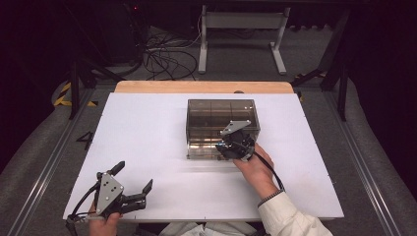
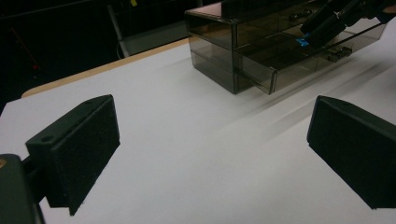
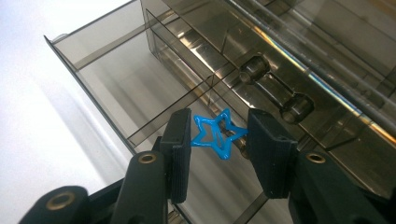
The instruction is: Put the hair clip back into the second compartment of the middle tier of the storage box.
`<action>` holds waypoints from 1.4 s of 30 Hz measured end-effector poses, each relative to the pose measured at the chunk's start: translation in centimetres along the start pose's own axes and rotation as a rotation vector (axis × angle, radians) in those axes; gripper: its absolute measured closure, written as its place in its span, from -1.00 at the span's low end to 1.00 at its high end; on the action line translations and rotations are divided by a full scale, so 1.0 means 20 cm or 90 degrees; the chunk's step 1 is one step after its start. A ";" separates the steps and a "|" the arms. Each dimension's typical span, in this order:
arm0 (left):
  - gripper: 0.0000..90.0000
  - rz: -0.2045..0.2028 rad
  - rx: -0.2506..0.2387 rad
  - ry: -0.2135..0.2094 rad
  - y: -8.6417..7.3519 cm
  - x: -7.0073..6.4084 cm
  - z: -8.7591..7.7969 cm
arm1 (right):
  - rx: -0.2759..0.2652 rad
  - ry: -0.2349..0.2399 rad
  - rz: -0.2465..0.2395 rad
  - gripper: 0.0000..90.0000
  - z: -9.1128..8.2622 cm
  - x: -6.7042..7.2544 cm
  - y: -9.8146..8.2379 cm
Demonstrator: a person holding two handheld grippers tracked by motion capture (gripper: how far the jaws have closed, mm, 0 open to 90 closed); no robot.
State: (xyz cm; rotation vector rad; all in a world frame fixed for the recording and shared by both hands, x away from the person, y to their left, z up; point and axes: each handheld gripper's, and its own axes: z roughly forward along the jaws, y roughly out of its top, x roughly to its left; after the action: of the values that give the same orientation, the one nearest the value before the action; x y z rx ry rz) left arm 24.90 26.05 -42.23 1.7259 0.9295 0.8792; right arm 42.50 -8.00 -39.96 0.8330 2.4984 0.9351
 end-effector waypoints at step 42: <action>-0.93 -0.001 -0.002 0.000 0.00 0.00 -0.01 | -0.109 0.024 -0.004 0.13 -0.20 0.03 0.01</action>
State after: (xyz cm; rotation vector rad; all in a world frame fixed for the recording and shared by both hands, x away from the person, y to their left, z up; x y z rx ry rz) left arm 24.82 26.10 -42.17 1.7216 0.9299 0.8793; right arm 40.04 -9.41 -37.02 0.7596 2.4094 1.1537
